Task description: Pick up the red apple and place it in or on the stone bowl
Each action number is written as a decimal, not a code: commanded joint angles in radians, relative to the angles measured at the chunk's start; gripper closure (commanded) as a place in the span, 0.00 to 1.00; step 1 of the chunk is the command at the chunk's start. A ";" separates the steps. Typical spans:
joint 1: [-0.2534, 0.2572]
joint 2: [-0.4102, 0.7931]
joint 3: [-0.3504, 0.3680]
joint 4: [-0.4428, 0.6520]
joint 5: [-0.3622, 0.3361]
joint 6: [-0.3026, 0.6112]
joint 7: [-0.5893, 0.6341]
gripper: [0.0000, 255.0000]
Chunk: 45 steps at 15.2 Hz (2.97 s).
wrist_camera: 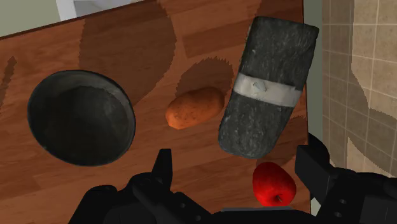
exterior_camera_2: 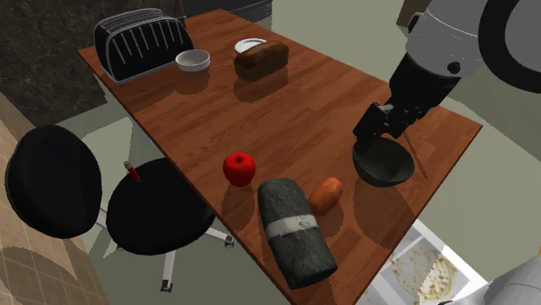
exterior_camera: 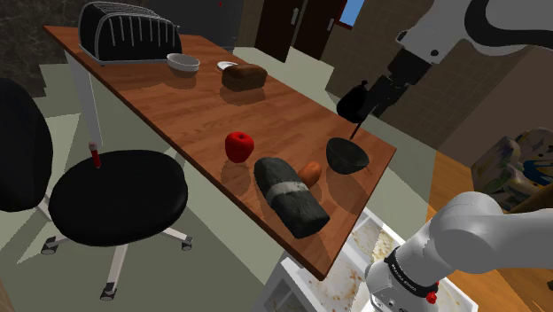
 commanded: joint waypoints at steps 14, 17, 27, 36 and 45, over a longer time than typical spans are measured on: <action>0.018 0.421 0.158 0.095 0.034 0.356 0.153 0.00; 0.017 0.532 0.190 0.149 0.018 0.418 0.195 0.00; 0.036 0.924 0.256 0.419 -0.114 0.546 0.364 0.00; 0.048 1.007 0.252 0.410 -0.147 0.635 0.389 0.00; 0.048 1.007 0.252 0.410 -0.147 0.635 0.389 1.00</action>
